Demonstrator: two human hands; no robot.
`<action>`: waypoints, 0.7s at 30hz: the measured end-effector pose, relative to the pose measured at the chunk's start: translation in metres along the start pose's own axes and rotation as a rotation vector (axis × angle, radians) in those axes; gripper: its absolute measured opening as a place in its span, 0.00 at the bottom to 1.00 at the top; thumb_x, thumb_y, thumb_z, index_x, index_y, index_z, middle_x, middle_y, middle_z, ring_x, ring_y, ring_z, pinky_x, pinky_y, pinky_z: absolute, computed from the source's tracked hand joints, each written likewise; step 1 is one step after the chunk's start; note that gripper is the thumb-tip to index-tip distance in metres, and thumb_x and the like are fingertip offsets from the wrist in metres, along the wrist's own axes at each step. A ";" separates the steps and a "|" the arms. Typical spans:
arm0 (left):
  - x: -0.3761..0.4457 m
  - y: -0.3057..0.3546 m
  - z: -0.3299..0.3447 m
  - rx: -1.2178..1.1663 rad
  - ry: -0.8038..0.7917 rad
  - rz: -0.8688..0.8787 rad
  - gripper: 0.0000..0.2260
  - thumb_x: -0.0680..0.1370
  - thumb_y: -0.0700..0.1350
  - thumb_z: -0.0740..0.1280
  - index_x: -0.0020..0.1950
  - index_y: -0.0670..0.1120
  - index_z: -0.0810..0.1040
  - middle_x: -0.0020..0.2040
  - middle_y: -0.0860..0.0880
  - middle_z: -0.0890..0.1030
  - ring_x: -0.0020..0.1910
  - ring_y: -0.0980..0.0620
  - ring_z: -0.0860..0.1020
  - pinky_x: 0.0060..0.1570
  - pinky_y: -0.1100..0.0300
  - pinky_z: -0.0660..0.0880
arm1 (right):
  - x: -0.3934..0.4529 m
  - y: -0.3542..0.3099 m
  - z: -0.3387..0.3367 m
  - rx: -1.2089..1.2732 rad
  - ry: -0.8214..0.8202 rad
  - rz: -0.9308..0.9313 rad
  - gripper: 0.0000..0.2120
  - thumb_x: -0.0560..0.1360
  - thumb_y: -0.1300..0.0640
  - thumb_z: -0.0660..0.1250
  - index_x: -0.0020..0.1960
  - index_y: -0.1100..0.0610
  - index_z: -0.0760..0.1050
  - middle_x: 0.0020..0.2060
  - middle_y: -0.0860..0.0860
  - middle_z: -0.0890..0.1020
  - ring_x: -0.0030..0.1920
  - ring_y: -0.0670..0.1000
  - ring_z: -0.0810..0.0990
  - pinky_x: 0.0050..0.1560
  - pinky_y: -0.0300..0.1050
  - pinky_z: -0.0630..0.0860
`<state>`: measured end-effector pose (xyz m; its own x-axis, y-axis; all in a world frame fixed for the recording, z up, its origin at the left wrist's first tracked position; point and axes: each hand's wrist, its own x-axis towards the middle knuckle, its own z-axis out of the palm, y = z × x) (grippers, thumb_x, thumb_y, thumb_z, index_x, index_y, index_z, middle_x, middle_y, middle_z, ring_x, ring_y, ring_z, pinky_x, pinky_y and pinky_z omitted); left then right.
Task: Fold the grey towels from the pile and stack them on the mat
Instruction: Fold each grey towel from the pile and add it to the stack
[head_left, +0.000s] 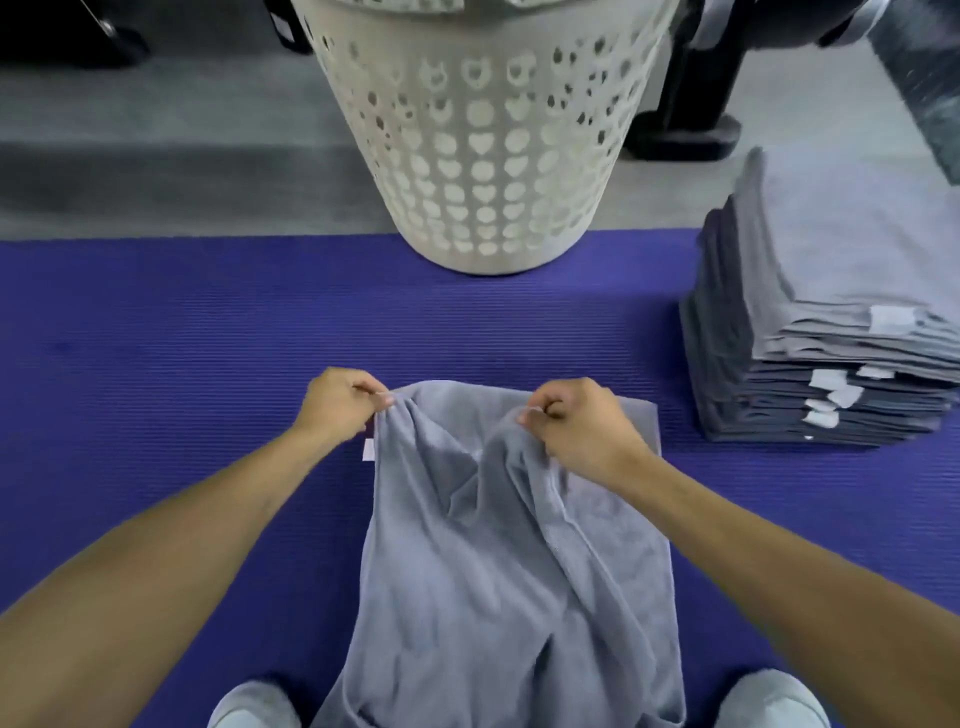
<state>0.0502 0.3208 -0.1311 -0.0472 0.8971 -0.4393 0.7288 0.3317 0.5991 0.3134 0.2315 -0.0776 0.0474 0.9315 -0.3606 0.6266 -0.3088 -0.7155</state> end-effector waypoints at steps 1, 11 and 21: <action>0.010 -0.009 0.006 -0.009 0.019 0.000 0.07 0.74 0.41 0.75 0.38 0.51 0.83 0.36 0.51 0.84 0.36 0.49 0.82 0.46 0.49 0.82 | 0.010 0.005 0.010 0.052 0.016 0.000 0.13 0.78 0.55 0.68 0.35 0.52 0.76 0.27 0.50 0.79 0.32 0.53 0.79 0.31 0.32 0.71; 0.033 -0.047 0.052 -0.193 0.266 0.022 0.03 0.72 0.43 0.76 0.41 0.47 0.84 0.37 0.56 0.83 0.35 0.64 0.80 0.39 0.74 0.73 | 0.043 0.045 0.067 0.304 0.080 0.105 0.12 0.78 0.50 0.69 0.36 0.50 0.77 0.28 0.52 0.80 0.31 0.56 0.79 0.32 0.47 0.76; 0.035 -0.040 0.058 -0.144 0.288 -0.073 0.06 0.74 0.45 0.75 0.46 0.46 0.80 0.39 0.52 0.80 0.38 0.55 0.80 0.45 0.59 0.79 | 0.033 0.051 0.080 0.457 0.117 0.160 0.05 0.78 0.54 0.70 0.44 0.52 0.82 0.30 0.54 0.81 0.29 0.46 0.77 0.35 0.44 0.76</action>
<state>0.0586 0.3218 -0.2090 -0.3022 0.9082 -0.2897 0.6134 0.4179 0.6702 0.2845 0.2310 -0.1738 0.2185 0.8729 -0.4362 0.2007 -0.4776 -0.8553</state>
